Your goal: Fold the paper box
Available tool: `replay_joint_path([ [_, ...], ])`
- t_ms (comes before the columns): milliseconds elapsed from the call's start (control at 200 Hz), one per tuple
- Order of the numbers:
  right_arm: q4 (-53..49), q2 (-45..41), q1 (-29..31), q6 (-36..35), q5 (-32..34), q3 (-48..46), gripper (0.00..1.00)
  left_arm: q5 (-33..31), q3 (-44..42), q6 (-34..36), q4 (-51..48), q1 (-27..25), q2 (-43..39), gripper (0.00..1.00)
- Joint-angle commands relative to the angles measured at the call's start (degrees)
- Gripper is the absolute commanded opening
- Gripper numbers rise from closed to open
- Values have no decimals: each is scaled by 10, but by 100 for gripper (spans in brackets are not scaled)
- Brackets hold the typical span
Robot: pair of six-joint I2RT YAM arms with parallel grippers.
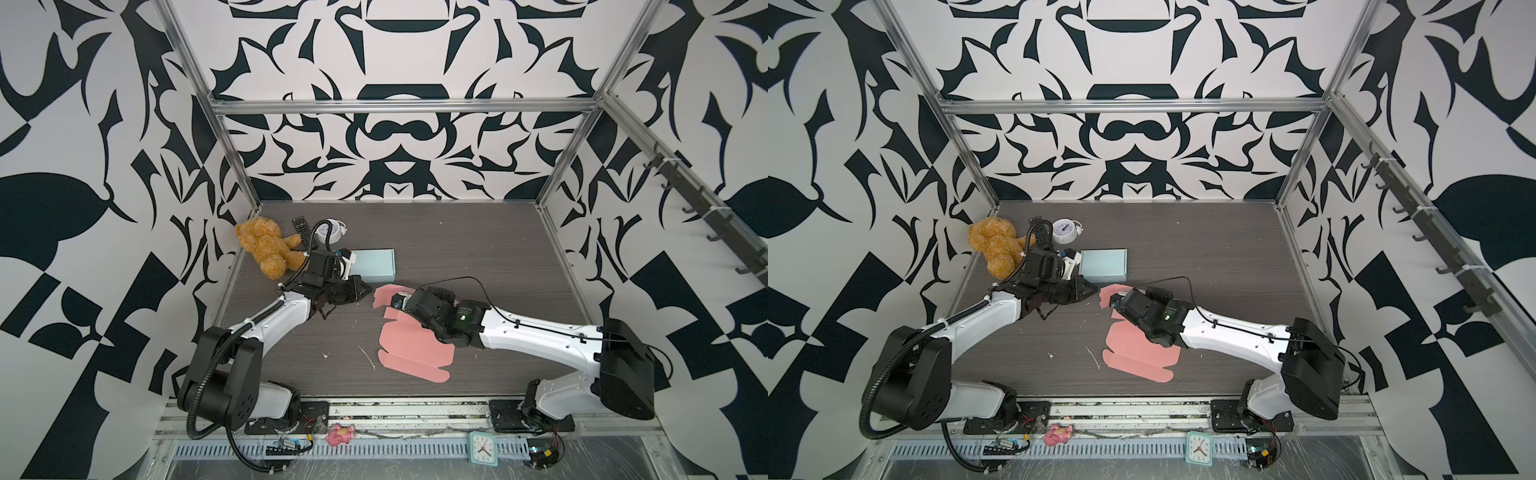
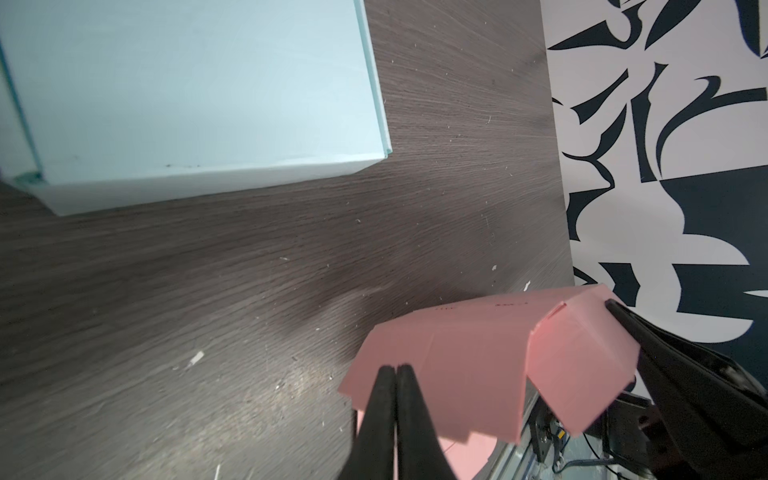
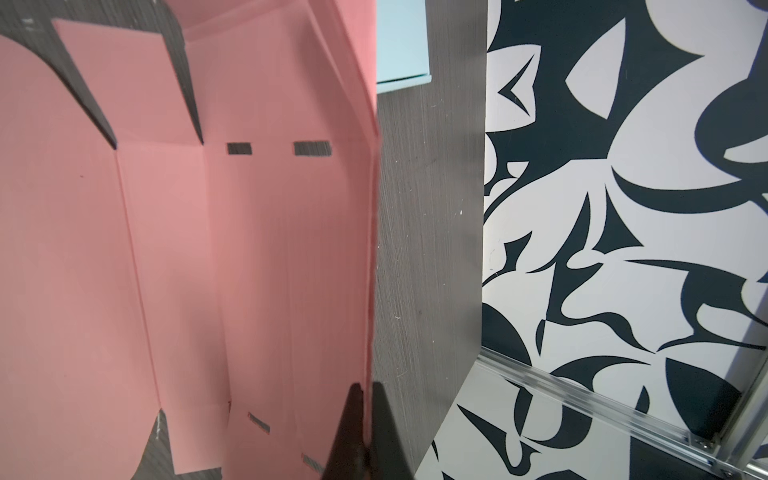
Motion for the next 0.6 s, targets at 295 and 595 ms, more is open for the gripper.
replay_joint_path([
  [295,118,25,4,-80,48,-40,0,44,-39,-2,85,3,19,10],
  [595,187,31,4,-136,55,-68,0,60,-71,-7,122,0,26,11],
])
